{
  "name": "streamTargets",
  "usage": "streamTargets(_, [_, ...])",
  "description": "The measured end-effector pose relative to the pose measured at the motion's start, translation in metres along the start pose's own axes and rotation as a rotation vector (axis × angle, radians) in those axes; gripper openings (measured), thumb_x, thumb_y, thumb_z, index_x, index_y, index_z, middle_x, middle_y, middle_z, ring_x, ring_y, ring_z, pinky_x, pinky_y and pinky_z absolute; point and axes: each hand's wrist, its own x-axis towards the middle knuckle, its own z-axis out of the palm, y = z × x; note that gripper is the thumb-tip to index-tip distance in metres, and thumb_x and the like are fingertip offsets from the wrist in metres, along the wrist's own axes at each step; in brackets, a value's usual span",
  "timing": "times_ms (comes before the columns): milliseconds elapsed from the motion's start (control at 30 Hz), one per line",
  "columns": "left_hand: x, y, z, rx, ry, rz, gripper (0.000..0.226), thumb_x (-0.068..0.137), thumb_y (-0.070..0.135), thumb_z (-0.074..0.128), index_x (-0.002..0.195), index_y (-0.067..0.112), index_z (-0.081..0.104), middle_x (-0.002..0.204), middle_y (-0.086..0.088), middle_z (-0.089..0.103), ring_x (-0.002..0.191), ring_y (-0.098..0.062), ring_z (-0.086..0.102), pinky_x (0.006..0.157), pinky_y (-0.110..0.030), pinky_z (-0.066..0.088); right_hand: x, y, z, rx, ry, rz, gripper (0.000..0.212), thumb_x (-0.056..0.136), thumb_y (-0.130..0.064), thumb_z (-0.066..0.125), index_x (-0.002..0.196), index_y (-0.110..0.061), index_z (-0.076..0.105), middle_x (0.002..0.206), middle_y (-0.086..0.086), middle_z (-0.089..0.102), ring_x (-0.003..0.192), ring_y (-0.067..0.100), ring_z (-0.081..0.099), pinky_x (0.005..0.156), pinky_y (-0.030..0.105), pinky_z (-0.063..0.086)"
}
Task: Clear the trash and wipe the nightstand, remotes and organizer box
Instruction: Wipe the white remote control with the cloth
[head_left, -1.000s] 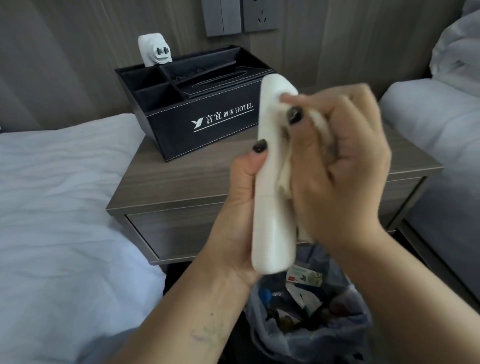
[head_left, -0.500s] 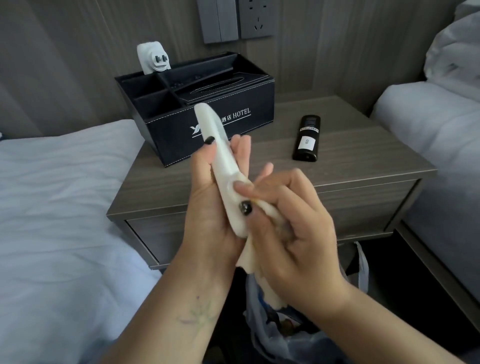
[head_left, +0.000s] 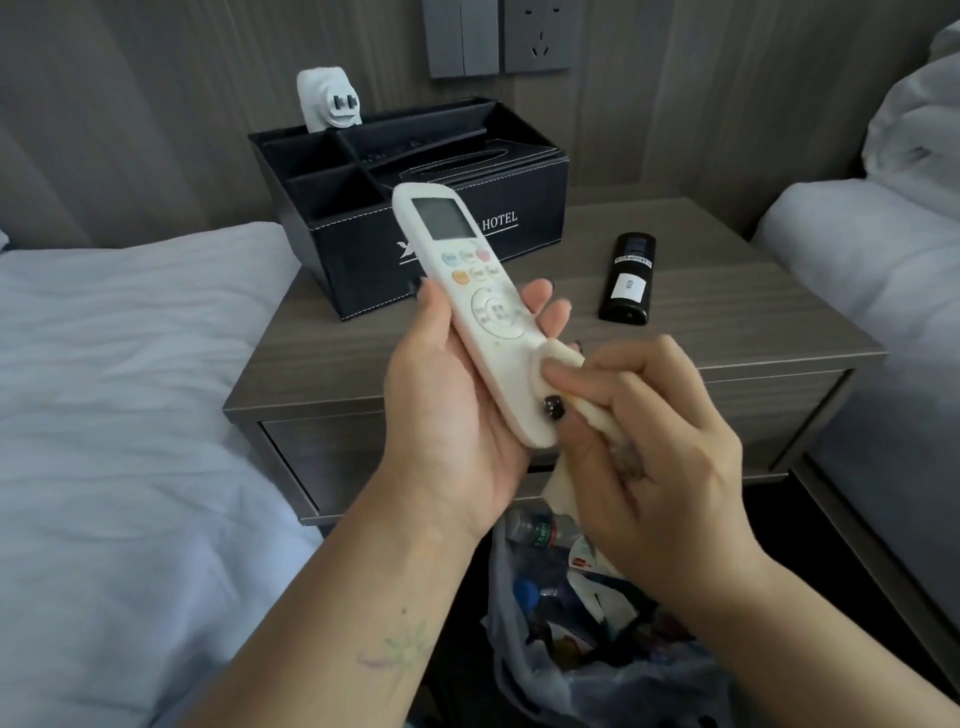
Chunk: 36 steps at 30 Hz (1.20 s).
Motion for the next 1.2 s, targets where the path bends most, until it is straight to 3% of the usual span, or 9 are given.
streamTargets(100, [0.002, -0.003, 0.0, 0.067, -0.001, -0.015, 0.053, 0.101, 0.054, 0.029, 0.112, 0.016, 0.064, 0.096, -0.005, 0.072, 0.091, -0.015, 0.071, 0.074, -0.03, 0.055, -0.003, -0.008, 0.002, 0.017, -0.057, -0.083, 0.022, 0.082, 0.009, 0.062, 0.102, 0.005, 0.07, 0.095, 0.015, 0.059, 0.082, 0.016, 0.058, 0.073, 0.021, 0.049])
streamTargets(300, [0.002, -0.011, -0.002, 0.127, -0.122, -0.11, 0.052, 0.099, 0.052, 0.034, 0.118, 0.014, 0.063, 0.096, -0.004, 0.075, 0.105, -0.019, 0.07, 0.087, -0.035, 0.057, -0.003, -0.01, -0.003, 0.088, -0.154, -0.13, 0.02, 0.086, 0.005, 0.06, 0.102, 0.001, 0.072, 0.099, 0.013, 0.062, 0.081, 0.025, 0.062, 0.067, 0.033, 0.052])
streamTargets(467, [0.002, -0.011, -0.003, 0.018, -0.232, -0.096, 0.055, 0.101, 0.051, 0.03, 0.132, 0.014, 0.056, 0.108, -0.008, 0.069, 0.116, -0.026, 0.064, 0.095, -0.04, 0.052, 0.004, 0.0, -0.011, 0.043, 0.114, 0.093, 0.017, 0.085, 0.001, 0.064, 0.1, -0.003, 0.071, 0.096, 0.005, 0.061, 0.088, -0.002, 0.056, 0.079, 0.008, 0.041])
streamTargets(700, [0.004, -0.024, -0.008, 0.072, -0.31, -0.181, 0.064, 0.097, 0.054, 0.031, 0.095, 0.01, 0.079, 0.101, -0.004, 0.074, 0.111, -0.017, 0.067, 0.101, -0.036, 0.049, 0.0, -0.01, -0.012, 0.011, -0.011, -0.135, 0.025, 0.081, 0.009, 0.067, 0.104, 0.001, 0.072, 0.097, 0.016, 0.065, 0.084, 0.019, 0.065, 0.074, 0.029, 0.054])
streamTargets(800, [0.001, -0.031, -0.006, 0.052, -0.331, -0.193, 0.054, 0.098, 0.047, 0.036, 0.12, 0.009, 0.067, 0.107, -0.008, 0.071, 0.103, -0.019, 0.067, 0.097, -0.035, 0.053, 0.015, 0.004, -0.021, -0.044, 0.147, -0.001, 0.019, 0.086, 0.003, 0.066, 0.104, -0.002, 0.072, 0.092, 0.011, 0.062, 0.085, 0.006, 0.057, 0.078, 0.013, 0.047])
streamTargets(867, [0.0, -0.034, -0.006, 0.078, -0.339, -0.181, 0.05, 0.098, 0.045, 0.036, 0.12, 0.011, 0.066, 0.108, -0.007, 0.072, 0.101, -0.018, 0.068, 0.096, -0.034, 0.053, 0.021, 0.007, -0.023, -0.071, 0.207, 0.074, 0.017, 0.088, -0.001, 0.066, 0.103, -0.003, 0.072, 0.093, 0.007, 0.061, 0.084, 0.002, 0.054, 0.077, 0.009, 0.043])
streamTargets(1000, [0.006, -0.026, -0.009, 0.071, -0.349, -0.232, 0.057, 0.097, 0.049, 0.034, 0.104, 0.012, 0.076, 0.116, -0.008, 0.071, 0.111, -0.016, 0.066, 0.102, -0.033, 0.049, 0.006, -0.005, -0.019, 0.053, -0.045, -0.08, 0.019, 0.085, 0.004, 0.064, 0.101, -0.001, 0.073, 0.094, 0.011, 0.061, 0.08, 0.013, 0.061, 0.072, 0.019, 0.05])
streamTargets(1067, [0.009, -0.02, -0.01, 0.101, -0.319, -0.187, 0.057, 0.1, 0.049, 0.029, 0.122, 0.014, 0.067, 0.125, -0.008, 0.067, 0.122, -0.019, 0.06, 0.11, -0.039, 0.04, -0.001, -0.007, -0.023, 0.112, -0.216, -0.136, 0.017, 0.085, 0.003, 0.065, 0.1, 0.0, 0.073, 0.095, 0.012, 0.063, 0.074, 0.02, 0.063, 0.063, 0.028, 0.051])
streamTargets(1200, [0.009, -0.017, -0.005, 0.111, -0.349, -0.14, 0.053, 0.1, 0.046, 0.029, 0.139, 0.016, 0.051, 0.127, -0.011, 0.066, 0.122, -0.024, 0.061, 0.103, -0.041, 0.047, 0.005, 0.014, -0.039, 0.068, -0.058, 0.035, 0.016, 0.086, -0.002, 0.065, 0.1, -0.005, 0.073, 0.092, 0.008, 0.063, 0.07, 0.002, 0.057, 0.059, 0.013, 0.043])
